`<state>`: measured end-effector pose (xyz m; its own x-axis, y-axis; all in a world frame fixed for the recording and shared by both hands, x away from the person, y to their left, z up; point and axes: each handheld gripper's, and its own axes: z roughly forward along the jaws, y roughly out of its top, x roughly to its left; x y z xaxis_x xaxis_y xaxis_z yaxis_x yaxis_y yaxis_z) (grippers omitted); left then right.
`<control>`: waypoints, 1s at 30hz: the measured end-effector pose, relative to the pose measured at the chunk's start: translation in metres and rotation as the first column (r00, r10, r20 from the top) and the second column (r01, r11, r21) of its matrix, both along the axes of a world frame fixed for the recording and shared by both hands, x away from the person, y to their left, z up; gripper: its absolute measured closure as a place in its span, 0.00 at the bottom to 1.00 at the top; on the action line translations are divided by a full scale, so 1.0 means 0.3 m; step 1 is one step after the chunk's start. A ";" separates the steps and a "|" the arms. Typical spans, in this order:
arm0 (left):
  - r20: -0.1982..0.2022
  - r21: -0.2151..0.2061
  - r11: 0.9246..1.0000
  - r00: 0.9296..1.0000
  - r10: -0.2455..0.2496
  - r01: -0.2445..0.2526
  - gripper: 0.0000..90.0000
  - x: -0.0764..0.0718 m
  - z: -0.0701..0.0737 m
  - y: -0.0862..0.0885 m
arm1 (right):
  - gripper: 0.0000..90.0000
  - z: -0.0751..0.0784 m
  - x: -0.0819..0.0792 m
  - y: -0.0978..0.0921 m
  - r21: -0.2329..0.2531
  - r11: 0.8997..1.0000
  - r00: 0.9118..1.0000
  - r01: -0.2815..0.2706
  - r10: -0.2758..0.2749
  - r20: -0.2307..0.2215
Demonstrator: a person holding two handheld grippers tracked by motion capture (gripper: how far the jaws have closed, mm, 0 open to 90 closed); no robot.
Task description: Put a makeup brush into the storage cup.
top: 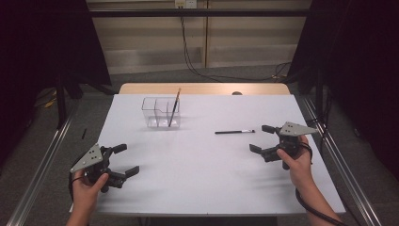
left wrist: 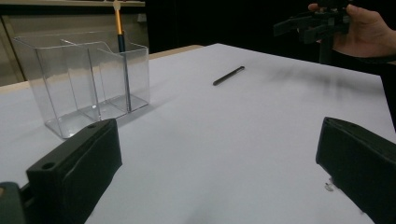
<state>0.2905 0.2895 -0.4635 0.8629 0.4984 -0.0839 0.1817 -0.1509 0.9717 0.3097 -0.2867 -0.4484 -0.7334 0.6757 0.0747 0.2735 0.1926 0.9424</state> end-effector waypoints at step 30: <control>-0.001 0.007 1.000 1.000 -0.020 0.020 0.00 0.002 0.000 -0.013 | 0.03 -0.007 0.145 0.041 -0.063 0.998 0.998 0.008 -0.012 -0.054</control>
<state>0.2910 0.2854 -0.4634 0.8728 0.4812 -0.0818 0.1797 -0.1610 0.9704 0.3532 -0.2745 -0.4503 -0.7227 0.6875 0.0714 0.3261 0.2480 0.9122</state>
